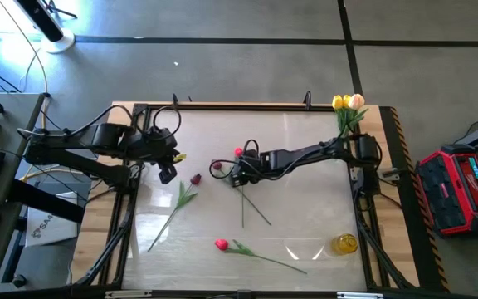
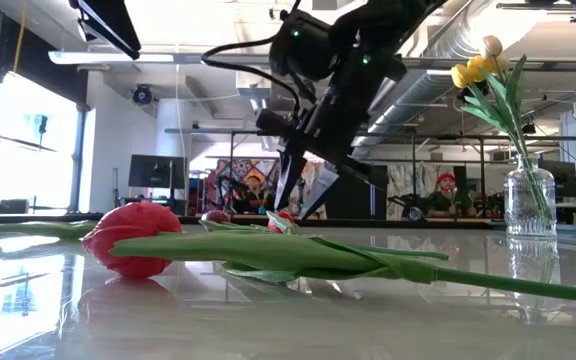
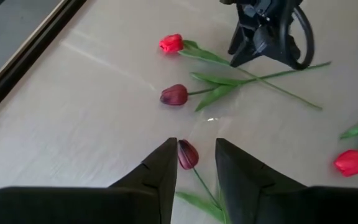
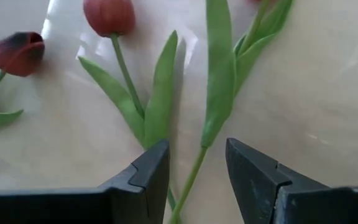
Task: Sort flowers into vase by color
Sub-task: Put the top red tulip into the yellow vase
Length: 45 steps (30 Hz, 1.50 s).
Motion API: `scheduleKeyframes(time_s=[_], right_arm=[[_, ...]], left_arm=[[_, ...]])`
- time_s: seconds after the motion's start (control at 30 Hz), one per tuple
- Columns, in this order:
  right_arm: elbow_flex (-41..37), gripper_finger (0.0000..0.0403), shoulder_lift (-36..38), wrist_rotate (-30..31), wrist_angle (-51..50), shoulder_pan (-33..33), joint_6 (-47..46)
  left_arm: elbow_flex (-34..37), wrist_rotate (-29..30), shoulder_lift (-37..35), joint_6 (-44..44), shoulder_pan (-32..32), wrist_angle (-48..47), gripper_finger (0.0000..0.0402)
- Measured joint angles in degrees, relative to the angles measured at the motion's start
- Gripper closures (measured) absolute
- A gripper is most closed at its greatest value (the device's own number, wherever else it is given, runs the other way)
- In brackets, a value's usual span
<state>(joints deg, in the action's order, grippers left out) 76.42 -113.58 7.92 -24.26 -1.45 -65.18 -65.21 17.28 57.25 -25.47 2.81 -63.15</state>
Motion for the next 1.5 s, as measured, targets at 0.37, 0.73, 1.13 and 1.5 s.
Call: scheduleKeyframes(time_s=[0.37,0.73,1.13,1.5], right_arm=[[0.00,0.0257,0.00,-1.39,1.24,-3.66,4.47],[-0.07,0.0257,4.16,1.58,-0.64,-0.92,5.67],[-0.04,0.0257,29.70,15.10,-26.06,4.06,-3.66],[-0.02,0.0257,36.76,17.48,-35.28,5.74,-2.90]], left_arm=[[0.00,0.00,2.40,0.00,0.00,0.37,0.0312],[0.00,-0.34,3.66,-5.36,1.60,1.67,0.0312],[8.50,3.02,27.31,-19.87,2.18,44.40,0.0311],[1.00,-0.53,49.72,-29.85,-1.11,53.94,0.0270]])
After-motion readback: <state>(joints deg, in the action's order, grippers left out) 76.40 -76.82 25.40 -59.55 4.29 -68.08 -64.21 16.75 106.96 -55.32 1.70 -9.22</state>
